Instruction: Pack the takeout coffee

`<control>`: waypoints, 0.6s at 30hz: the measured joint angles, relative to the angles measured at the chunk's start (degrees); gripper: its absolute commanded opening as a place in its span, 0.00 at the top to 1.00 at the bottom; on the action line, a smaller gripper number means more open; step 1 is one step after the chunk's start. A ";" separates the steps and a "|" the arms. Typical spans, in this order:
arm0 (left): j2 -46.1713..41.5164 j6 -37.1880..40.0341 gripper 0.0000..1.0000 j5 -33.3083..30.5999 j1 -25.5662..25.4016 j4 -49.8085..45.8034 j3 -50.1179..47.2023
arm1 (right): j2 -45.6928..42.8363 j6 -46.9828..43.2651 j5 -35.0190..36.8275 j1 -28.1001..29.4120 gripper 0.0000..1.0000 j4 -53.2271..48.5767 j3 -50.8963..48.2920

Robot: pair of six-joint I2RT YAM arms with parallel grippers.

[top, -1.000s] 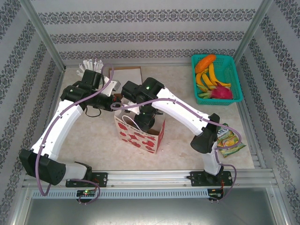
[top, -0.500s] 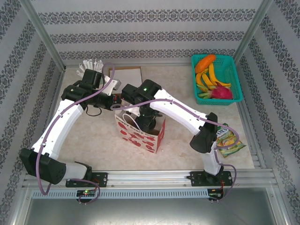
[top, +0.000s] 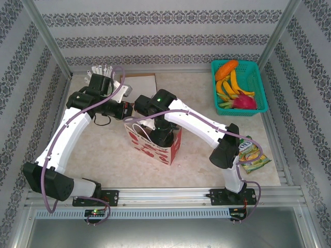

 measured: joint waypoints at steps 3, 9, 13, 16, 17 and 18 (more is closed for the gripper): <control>0.26 0.33 1.00 -0.02 0.26 0.00 0.66 | 0.07 0.02 0.07 0.00 0.39 0.00 -0.17; 0.26 0.57 1.00 0.02 0.26 -0.07 0.74 | 0.24 0.35 0.48 -0.02 0.40 0.00 -0.22; 0.26 0.59 1.00 0.04 0.26 -0.07 0.74 | 0.24 0.39 0.48 -0.61 0.40 0.00 -0.22; 0.26 0.57 1.00 0.39 0.26 -0.07 0.74 | 0.24 0.33 0.46 -1.14 0.41 0.00 -0.22; 0.26 0.57 1.00 0.59 0.26 -0.07 0.74 | 0.24 0.17 0.48 -1.14 0.41 0.00 -0.22; 0.26 0.59 1.00 0.87 0.26 -0.07 0.74 | 0.24 0.04 0.46 -1.16 0.41 0.00 -0.22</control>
